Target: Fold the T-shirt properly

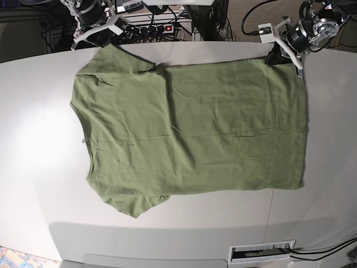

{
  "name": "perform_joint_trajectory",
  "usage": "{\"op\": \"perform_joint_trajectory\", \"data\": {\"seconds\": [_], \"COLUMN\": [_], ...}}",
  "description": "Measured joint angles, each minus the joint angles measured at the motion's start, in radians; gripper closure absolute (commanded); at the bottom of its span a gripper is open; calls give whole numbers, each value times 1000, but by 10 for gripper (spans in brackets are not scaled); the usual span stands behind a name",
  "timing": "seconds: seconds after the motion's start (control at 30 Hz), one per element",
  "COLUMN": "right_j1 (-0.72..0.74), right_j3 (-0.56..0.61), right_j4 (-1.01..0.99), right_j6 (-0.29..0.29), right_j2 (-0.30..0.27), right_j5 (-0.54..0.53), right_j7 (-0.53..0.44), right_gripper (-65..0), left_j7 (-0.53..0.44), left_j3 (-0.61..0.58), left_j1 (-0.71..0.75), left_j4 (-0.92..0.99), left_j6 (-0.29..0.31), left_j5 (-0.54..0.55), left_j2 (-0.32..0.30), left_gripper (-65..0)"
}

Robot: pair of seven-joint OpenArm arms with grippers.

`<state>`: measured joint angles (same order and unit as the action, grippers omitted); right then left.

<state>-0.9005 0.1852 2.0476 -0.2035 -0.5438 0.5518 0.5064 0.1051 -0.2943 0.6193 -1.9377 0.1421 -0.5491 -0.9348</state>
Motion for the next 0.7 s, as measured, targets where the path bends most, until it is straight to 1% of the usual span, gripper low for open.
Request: {"op": "perform_joint_trajectory", "data": {"seconds": [0.13,0.17,0.23,0.33,0.37,0.47,0.53,0.6,0.7], "right_j1": [35,42,44,44,43,44,42,26,-24], "right_j3": [1,1,1,1,1,1,1,1,1], "right_j4": [0,0,0,0,0,0,3,32,101], "right_j6": [0,1,0,-6,-7,-6,-3,2,3], "right_j2": [0,0,7,21,21,21,22,23,23], "right_j5": [0,0,-2,-3,-4,-3,-3,2,0], "right_j7": [-2,-3,-2,1,1,2,23,74,94], "right_gripper": [-246,-233,-169,-33,0,0,0,0,0], "left_j7": [0,0,0,0,0,0,0,0,0], "left_j3": [0,0,0,0,0,0,0,0,0], "left_j1": [0,0,0,0,0,0,0,1,16], "left_j4": [0,0,0,0,0,0,0,0,0], "left_j6": [0,0,0,0,0,0,0,0,0], "left_j5": [0,0,0,0,0,0,0,0,0], "left_j2": [0,0,0,0,0,0,0,0,0], "left_gripper": [0,0,0,0,0,0,0,0,0]}}
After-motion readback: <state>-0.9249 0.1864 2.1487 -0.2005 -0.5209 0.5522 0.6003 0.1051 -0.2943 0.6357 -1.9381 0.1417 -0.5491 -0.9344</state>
